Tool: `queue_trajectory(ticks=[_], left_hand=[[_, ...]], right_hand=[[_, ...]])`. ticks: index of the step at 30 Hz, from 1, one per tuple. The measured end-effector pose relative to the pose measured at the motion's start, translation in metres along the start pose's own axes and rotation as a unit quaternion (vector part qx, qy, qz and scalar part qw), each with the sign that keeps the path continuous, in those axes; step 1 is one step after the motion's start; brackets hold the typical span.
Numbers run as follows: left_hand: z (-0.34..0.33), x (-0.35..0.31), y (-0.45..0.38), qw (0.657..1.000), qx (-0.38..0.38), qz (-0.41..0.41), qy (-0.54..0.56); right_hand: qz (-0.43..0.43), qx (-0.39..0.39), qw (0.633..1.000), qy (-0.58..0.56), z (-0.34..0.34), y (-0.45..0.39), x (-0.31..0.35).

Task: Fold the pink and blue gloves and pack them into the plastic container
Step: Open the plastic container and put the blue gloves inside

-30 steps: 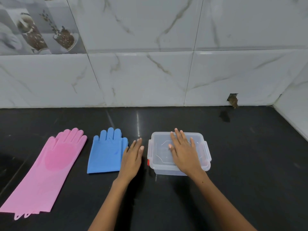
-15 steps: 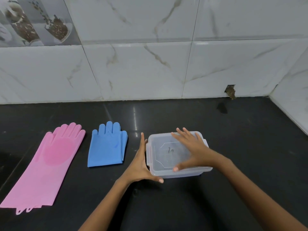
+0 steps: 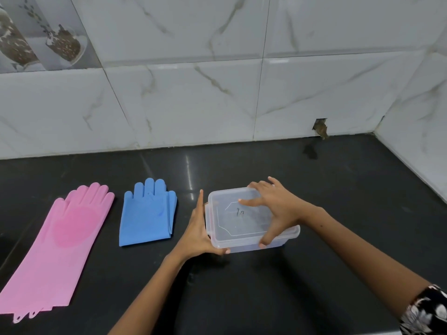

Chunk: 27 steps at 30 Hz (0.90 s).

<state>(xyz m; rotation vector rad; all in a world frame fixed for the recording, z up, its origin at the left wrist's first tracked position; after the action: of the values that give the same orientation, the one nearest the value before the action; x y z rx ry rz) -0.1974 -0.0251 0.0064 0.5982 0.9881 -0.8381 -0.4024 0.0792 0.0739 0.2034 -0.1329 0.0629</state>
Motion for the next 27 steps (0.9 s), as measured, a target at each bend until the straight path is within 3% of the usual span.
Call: queue_trajectory(ticks=[8, 13, 15, 19, 22, 27], left_hand=[[0.008, -0.006, -0.002, 0.997, 0.023, 0.021, -0.076], [0.027, -0.010, -0.001, 0.983, 0.062, -0.016, -0.169], [0.027, -0.021, -0.004, 0.981, 0.021, -0.012, -0.192], [-0.011, -0.052, -0.016, 0.963, -0.048, -0.046, -0.260], [-0.044, -0.060, -0.021, 0.948, -0.054, -0.042, -0.311], [-0.057, -0.058, -0.028, 0.931, -0.073, -0.024, -0.356]], right_hand=[[-0.125, 0.010, 0.971, -0.204, 0.019, 0.013, -0.038], [-0.275, -0.065, 0.897, -0.338, 0.016, 0.037, -0.082], [-0.369, -0.060, 0.871, -0.319, 0.005, 0.045, -0.097], [-0.535, -0.061, 0.825, -0.169, -0.027, 0.059, -0.104], [-0.575, -0.081, 0.805, -0.120, -0.046, 0.052, -0.092], [-0.593, -0.104, 0.787, -0.136, -0.062, 0.039, -0.081]])
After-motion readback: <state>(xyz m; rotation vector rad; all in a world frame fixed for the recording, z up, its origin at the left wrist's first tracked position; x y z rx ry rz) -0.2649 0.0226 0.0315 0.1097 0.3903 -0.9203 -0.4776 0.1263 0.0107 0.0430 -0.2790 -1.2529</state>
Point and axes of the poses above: each hand's wrist, its own y-axis away from the middle knuckle, its own z-axis out of the back of the hand, x = y × z, the point moved 3 cm from there along -y, towards the middle knuckle, and after that the axes turned 1 degree about x, right-handed, at the moved point
